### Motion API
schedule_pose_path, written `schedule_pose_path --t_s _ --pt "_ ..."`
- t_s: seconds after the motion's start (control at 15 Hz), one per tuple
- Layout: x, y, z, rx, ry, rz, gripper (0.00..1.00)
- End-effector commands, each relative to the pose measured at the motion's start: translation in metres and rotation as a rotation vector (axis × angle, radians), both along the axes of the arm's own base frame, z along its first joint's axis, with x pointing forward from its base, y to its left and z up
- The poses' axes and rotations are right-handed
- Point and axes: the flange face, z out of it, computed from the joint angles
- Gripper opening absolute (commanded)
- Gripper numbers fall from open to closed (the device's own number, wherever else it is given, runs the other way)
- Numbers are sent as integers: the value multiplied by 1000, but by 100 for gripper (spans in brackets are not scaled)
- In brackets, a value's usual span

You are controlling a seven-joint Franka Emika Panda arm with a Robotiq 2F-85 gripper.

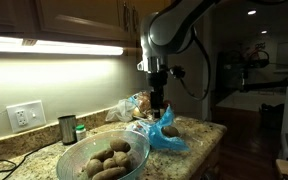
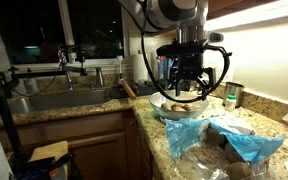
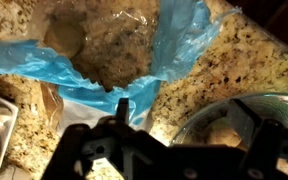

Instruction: Remove the potatoes from the plastic bag and place them in the glass bowl on the left

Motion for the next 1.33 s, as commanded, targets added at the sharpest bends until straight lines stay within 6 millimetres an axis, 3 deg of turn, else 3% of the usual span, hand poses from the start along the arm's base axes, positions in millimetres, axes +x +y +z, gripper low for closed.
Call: schedule_pose_path --t_s 0.0,0.67,0.73,0.8,1.27 --pt "-26 -18 -4 -9 -10 -94 100" --pt "-47 -72 -44 -19 -29 -333 100" --pt "-49 -74 -47 -10 -28 -323 100" --pt "-36 -70 -45 -12 -10 -309 100" --pt "-38 -72 -51 -10 -4 -318 100"
